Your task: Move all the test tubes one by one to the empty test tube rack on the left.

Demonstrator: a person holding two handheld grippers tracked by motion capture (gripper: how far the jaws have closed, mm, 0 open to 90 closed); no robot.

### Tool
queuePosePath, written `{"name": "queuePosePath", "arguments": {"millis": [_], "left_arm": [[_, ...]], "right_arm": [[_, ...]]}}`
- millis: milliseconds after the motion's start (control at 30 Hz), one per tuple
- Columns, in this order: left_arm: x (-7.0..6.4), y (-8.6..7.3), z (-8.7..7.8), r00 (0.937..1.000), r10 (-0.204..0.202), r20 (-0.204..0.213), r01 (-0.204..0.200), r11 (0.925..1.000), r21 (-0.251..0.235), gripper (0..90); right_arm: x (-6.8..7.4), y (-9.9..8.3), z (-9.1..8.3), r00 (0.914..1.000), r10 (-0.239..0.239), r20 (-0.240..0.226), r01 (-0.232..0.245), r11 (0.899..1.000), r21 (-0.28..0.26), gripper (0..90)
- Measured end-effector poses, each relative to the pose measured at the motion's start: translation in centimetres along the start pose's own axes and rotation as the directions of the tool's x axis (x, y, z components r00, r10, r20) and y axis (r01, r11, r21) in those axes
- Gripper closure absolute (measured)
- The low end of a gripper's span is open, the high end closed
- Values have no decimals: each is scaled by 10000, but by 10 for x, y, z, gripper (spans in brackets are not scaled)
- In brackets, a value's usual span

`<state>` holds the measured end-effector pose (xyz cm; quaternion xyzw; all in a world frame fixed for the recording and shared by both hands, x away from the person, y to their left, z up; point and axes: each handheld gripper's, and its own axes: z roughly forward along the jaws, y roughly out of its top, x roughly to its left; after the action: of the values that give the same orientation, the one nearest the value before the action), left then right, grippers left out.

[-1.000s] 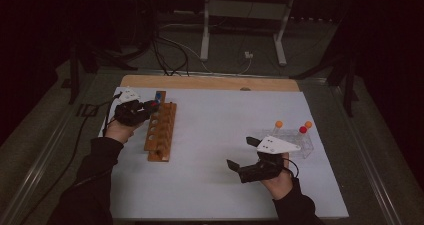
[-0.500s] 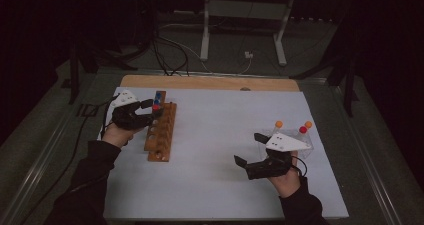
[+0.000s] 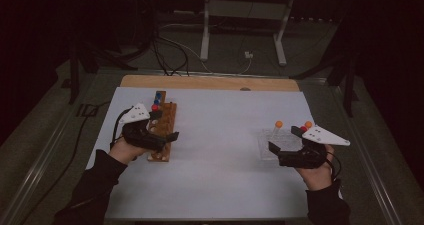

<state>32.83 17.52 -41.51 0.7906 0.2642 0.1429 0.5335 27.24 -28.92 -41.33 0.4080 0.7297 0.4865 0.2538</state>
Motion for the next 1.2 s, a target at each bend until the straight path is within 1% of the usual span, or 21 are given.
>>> {"name": "queuePosePath", "arguments": {"millis": [67,100,133,233,267,333,400,433,467,533,600,633,667,733,800,900,933,1000,1033,1100,1200], "left_arm": [[-6,0,1,9999,55,119,-55,10000,-58,20],[-8,0,2,9996,100,255,-99,9999,-59,20],[-10,0,2,9994,117,325,-116,9999,-48,20],[-15,-1,4,9986,237,482,-240,9997,48,20],[-15,-2,5,9983,231,528,-234,9997,48,20],[-16,-2,5,9980,230,583,-232,9997,33,20],[-17,-3,6,9974,221,679,-223,9997,22,20],[-17,-4,6,9976,222,649,-225,9997,33,20],[-17,-4,6,9973,195,710,-197,9998,16,20],[-18,-4,6,9974,225,683,-229,9997,49,20],[-18,-4,6,9967,236,781,-238,9997,25,20],[-18,-4,6,9969,256,749,-261,9996,55,20],[-18,-4,6,9965,253,797,-257,9997,40,20],[-18,-5,7,9965,215,814,-221,9997,67,20],[-19,-5,7,9961,250,849,-260,9996,99,20],[-20,-5,8,9957,269,886,-285,9994,169,20],[-20,-5,8,9959,244,875,-262,9995,194,20],[-19,-5,8,9960,215,862,-232,9995,196,20],[-19,-6,8,9962,224,847,-242,9995,205,20],[-19,-6,8,9961,240,851,-260,9994,223,20],[-20,-6,9,9961,279,832,-300,9992,246,20]], "right_arm": [[-7,-4,-1,9996,101,268,-106,9998,179,9],[-10,-6,-2,9990,110,424,-120,9997,218,20],[-13,-8,-3,9982,157,571,-172,9995,251,60],[-23,-14,-7,9938,259,1085,-291,9992,281,74],[-26,-15,-8,9914,210,1288,-263,9989,393,81],[-32,-19,-10,9857,237,1668,-318,9984,458,160],[-39,-24,-10,9794,306,1996,-451,9966,683,173],[-43,-26,-9,9766,342,2123,-530,9951,835,213],[-46,-29,-9,9762,371,2135,-579,9941,918,250],[-51,-33,-6,9719,430,2315,-711,9909,1144,309],[-55,-36,-4,9687,483,2434,-806,9889,1248,383],[-57,-37,-3,9671,512,2492,-864,9874,1325,426],[-59,-38,-1,9653,395,2580,-790,9863,1446,456],[-62,-40,2,9617,391,2714,-830,9848,1524,490],[-64,-42,6,9611,359,2738,-833,9830,1635,538],[-67,-45,11,9602,394,2767,-906,9804,1747,567],[-68,-46,12,9578,382,2849,-920,9798,1778,578],[-71,-46,15,9570,481,2862,-1017,9793,1752,609],[-71,-47,17,9543,533,2939,-1082,9788,1737,623],[-73,-47,20,9552,560,2905,-1120,9773,1797,647],[-73,-49,21,9538,596,2944,-1175,9760,1833,688]]}}
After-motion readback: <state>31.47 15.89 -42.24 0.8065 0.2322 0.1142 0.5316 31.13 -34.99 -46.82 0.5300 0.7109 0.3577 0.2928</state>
